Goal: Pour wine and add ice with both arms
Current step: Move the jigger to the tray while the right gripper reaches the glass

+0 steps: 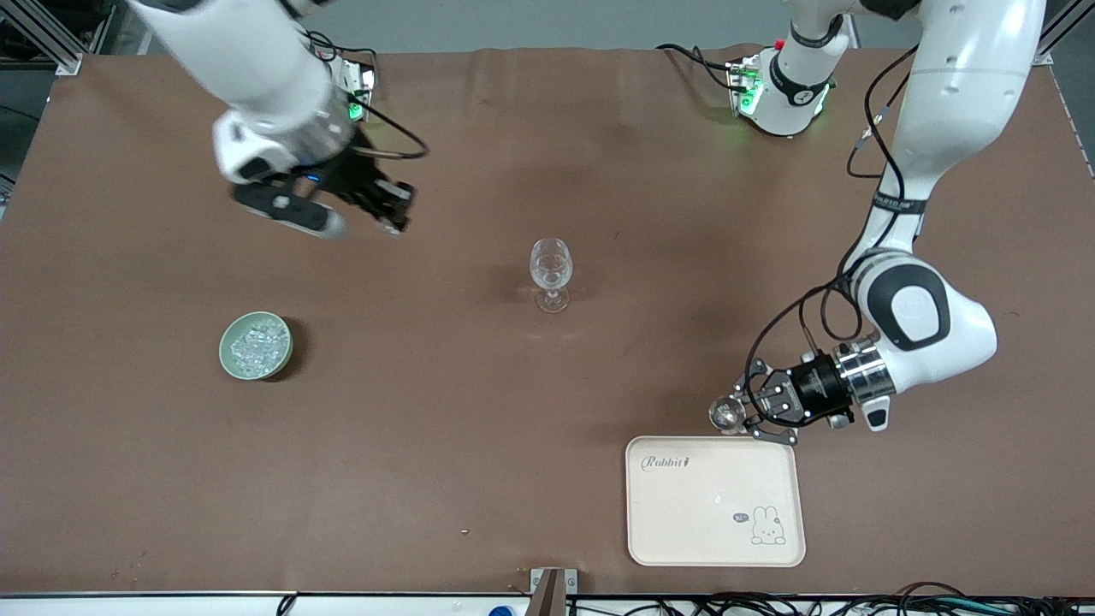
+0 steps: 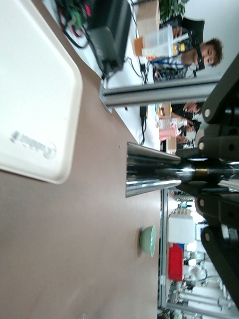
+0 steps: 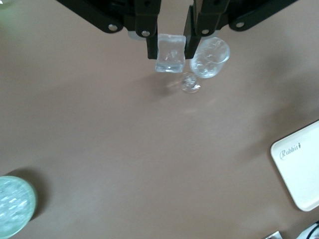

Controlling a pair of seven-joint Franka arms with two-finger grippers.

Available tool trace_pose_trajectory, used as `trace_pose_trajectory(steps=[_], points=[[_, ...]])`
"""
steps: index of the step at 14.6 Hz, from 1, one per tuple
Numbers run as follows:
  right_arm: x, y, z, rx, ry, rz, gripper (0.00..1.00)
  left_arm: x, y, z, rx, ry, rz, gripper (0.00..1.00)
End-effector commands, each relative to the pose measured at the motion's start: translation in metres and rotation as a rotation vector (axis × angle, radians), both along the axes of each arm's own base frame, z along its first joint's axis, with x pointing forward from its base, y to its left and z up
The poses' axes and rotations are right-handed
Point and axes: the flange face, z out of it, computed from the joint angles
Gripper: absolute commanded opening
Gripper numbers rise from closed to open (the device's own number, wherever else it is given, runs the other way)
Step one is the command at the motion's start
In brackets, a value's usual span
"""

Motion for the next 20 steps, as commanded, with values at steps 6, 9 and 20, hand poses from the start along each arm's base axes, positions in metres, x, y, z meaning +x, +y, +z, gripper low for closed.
trace_pose_trajectory(steps=[6,9,20], points=[[-0.026,0.131,-0.123,-0.086,0.009,-0.055,0.01,0.025,0.017,-0.088,-0.113,-0.031,0.124,0.04],[-0.030,0.152,-0.150,-0.092,-0.006,-0.083,0.01,0.034,0.041,-0.108,-0.112,-0.034,0.183,0.05],[-0.049,0.181,-0.176,-0.087,0.008,-0.066,0.06,0.042,0.058,-0.162,-0.121,-0.111,0.257,0.12]])
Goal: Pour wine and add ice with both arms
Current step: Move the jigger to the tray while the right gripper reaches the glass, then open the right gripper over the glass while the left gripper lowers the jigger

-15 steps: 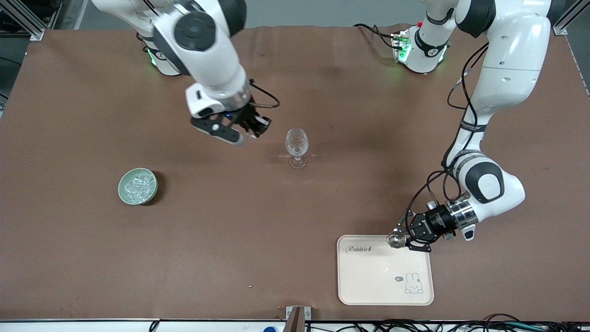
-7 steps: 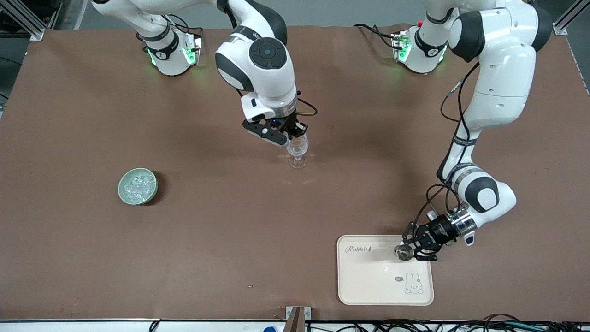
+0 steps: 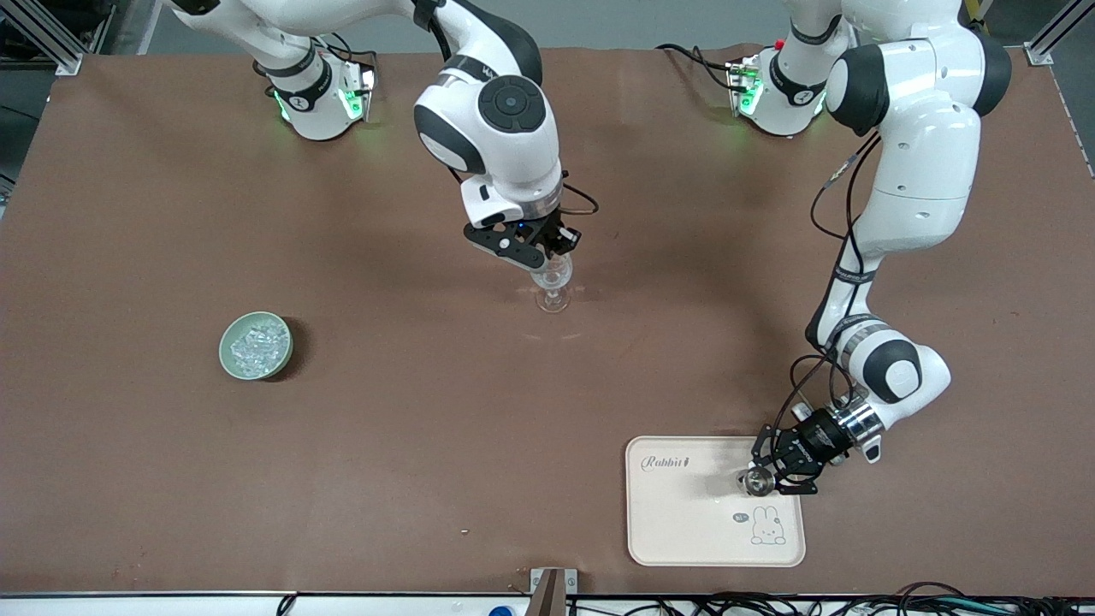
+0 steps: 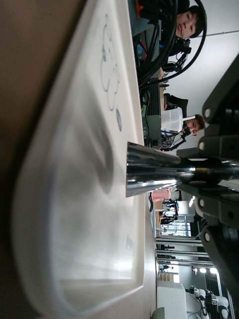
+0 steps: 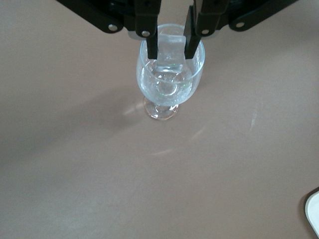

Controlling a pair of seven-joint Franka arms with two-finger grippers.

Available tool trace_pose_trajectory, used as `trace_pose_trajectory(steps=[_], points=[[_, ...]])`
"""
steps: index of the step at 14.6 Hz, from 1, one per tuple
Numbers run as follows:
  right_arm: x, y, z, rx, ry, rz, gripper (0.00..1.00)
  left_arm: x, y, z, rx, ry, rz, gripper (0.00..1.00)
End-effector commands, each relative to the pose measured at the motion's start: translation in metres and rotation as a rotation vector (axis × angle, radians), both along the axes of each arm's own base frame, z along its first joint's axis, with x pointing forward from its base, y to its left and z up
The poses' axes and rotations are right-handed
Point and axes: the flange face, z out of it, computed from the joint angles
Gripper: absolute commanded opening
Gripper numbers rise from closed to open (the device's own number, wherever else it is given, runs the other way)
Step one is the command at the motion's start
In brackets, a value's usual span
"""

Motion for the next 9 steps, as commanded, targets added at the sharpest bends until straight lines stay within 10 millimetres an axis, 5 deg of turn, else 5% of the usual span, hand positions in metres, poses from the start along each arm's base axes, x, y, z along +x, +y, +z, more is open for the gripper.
trace_pose_trajectory(steps=[1,2,3,4,9], points=[[0.001,0.007,-0.002,-0.003,-0.011,-0.017,0.07,0.003,0.000,-0.006,-0.009,-0.032,0.008,0.24],[-0.001,0.009,-0.002,-0.003,-0.011,-0.014,0.08,0.004,0.002,-0.002,-0.016,-0.029,0.014,0.73],[-0.001,0.009,-0.003,-0.004,-0.010,-0.013,0.10,0.005,0.002,0.002,-0.006,-0.036,0.004,0.97],[-0.001,0.009,-0.004,-0.004,-0.008,-0.013,0.11,0.008,0.004,0.012,-0.006,-0.048,0.000,1.00],[0.002,0.010,-0.004,0.004,-0.010,-0.012,0.32,0.009,0.075,0.045,0.067,-0.099,-0.104,1.00]])
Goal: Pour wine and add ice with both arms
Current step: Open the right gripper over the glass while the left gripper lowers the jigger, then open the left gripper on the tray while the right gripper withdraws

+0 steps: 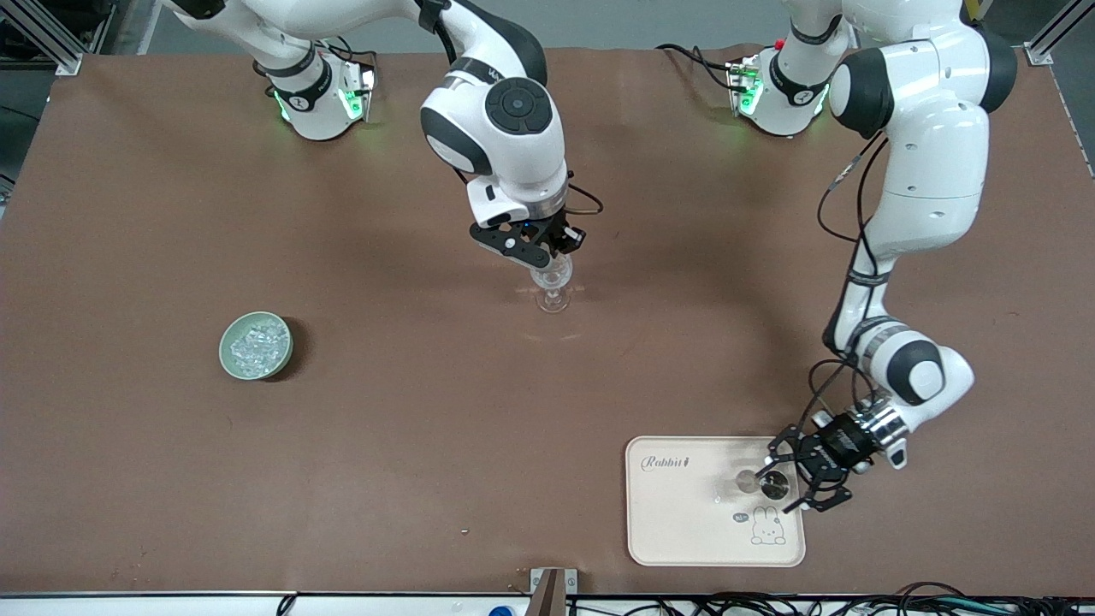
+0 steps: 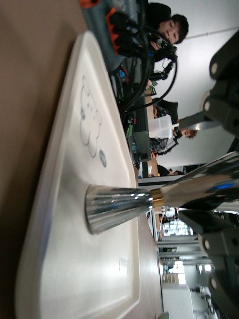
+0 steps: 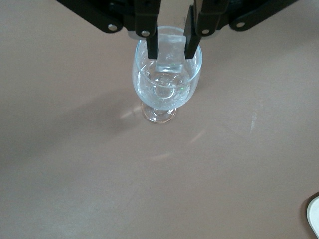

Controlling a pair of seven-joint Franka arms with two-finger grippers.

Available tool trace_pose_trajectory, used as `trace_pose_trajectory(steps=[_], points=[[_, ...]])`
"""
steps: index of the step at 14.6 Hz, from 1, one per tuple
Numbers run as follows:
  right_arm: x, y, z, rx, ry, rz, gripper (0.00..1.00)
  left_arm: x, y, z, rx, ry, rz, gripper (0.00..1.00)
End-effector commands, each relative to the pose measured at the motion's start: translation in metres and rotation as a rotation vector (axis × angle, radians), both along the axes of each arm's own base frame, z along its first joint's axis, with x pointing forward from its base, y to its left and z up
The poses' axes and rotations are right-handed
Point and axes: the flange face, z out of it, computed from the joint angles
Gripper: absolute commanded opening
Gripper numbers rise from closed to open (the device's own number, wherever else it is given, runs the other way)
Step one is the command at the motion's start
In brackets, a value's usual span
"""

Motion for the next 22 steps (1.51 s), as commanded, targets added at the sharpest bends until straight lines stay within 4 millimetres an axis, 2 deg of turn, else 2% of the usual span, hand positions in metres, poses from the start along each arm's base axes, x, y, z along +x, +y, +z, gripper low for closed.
trace_pose_trajectory(steps=[1,3,6,7,8,10,11,13,15,17,19,22], points=[[0.002,0.006,-0.004,-0.003,-0.010,-0.008,0.36,-0.007,0.040,0.019,0.065,-0.017,-0.128,1.00],[0.005,0.007,-0.002,0.004,-0.012,-0.012,0.39,-0.013,0.055,0.025,0.164,-0.001,-0.239,1.00],[0.006,0.006,0.000,0.006,-0.014,-0.011,0.44,-0.013,0.058,0.060,0.384,-0.047,-0.431,1.00],[0.010,0.004,0.004,0.008,-0.015,-0.016,0.52,-0.011,0.057,0.078,0.481,-0.091,-0.519,1.00],[0.018,0.000,0.014,0.019,-0.023,-0.028,0.65,-0.009,0.055,0.090,0.557,-0.130,-0.595,1.00],[0.033,-0.016,0.040,0.025,-0.047,-0.059,0.92,-0.001,0.047,0.122,0.696,-0.186,-0.702,1.00],[0.039,-0.027,0.057,0.016,-0.070,-0.065,1.00,0.004,0.044,0.140,0.768,-0.207,-0.744,1.00],[0.056,-0.066,0.094,-0.015,-0.126,-0.055,1.00,0.010,0.038,0.173,0.860,-0.254,-0.767,1.00],[0.063,-0.111,0.132,-0.093,-0.139,-0.031,1.00,0.006,0.033,0.218,0.964,-0.275,-0.818,1.00],[0.071,-0.164,0.163,-0.173,-0.133,0.018,1.00,-0.002,0.019,0.269,1.051,-0.323,-0.884,1.00],[0.081,-0.223,0.196,-0.236,-0.137,0.059,1.00,-0.012,0.020,0.295,1.113,-0.329,-0.949,1.00],[0.095,-0.303,0.225,-0.239,-0.115,0.072,1.00,-0.030,0.029,0.352,1.282,-0.451,-1.145,1.00]])
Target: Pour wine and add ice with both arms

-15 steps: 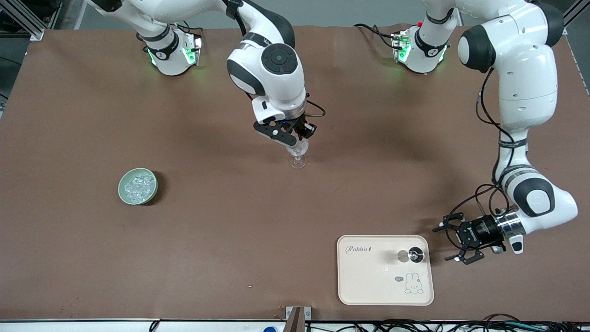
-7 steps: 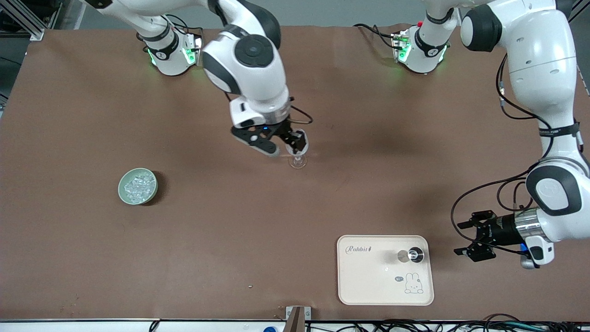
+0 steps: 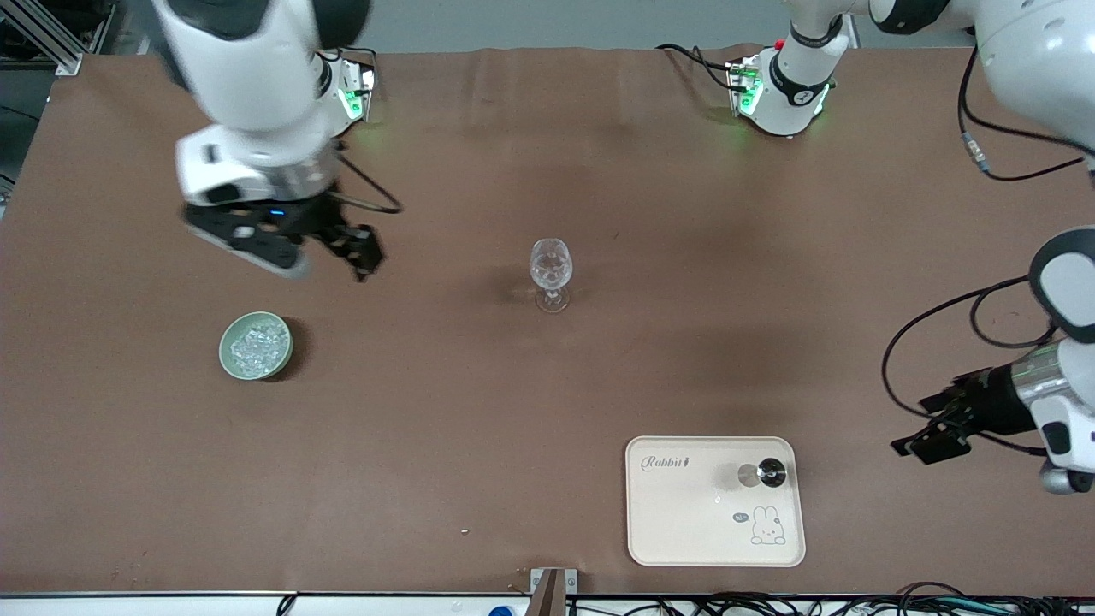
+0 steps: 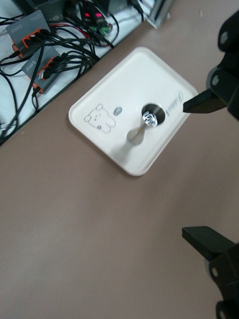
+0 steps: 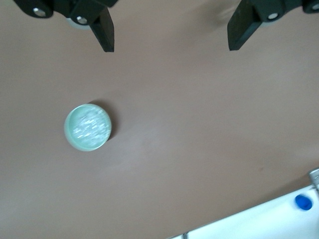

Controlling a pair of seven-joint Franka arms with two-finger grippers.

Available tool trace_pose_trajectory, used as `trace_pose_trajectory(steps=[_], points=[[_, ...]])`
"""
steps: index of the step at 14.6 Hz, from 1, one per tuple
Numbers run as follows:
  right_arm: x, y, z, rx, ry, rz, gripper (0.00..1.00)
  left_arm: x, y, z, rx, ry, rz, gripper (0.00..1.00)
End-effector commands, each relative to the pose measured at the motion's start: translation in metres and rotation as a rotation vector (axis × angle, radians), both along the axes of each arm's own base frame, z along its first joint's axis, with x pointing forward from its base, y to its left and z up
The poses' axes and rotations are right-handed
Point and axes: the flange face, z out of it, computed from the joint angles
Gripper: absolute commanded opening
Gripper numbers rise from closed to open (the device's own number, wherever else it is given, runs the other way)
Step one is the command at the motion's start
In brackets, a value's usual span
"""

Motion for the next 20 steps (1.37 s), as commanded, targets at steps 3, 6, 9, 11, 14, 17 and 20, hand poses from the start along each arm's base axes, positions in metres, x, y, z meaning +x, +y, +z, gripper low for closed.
trace_pose_trajectory(steps=[3,6,9,11,14,17,20], points=[[0.008,-0.136,0.031,0.019,0.065,0.105,1.00,-0.030,0.000,0.055,0.158,-0.065,-0.393,1.00],[0.003,-0.222,0.045,0.048,0.104,0.188,1.00,-0.046,-0.033,0.076,0.255,-0.062,-0.588,1.00],[-0.013,-0.271,0.048,0.086,0.107,0.227,1.00,-0.061,-0.047,0.087,0.257,-0.072,-0.657,1.00],[-0.022,-0.281,0.052,0.095,0.097,0.215,1.00,-0.078,-0.054,0.097,0.280,-0.071,-0.726,1.00],[-0.027,-0.298,0.055,0.121,0.091,0.225,1.00,-0.112,-0.052,0.115,0.278,-0.075,-0.736,1.00],[-0.028,-0.316,0.057,0.124,0.096,0.279,1.00,-0.128,-0.052,0.126,0.277,-0.085,-0.735,1.00],[-0.026,-0.317,0.073,0.109,0.064,0.290,1.00,-0.128,-0.054,0.130,0.272,-0.087,-0.719,1.00]])
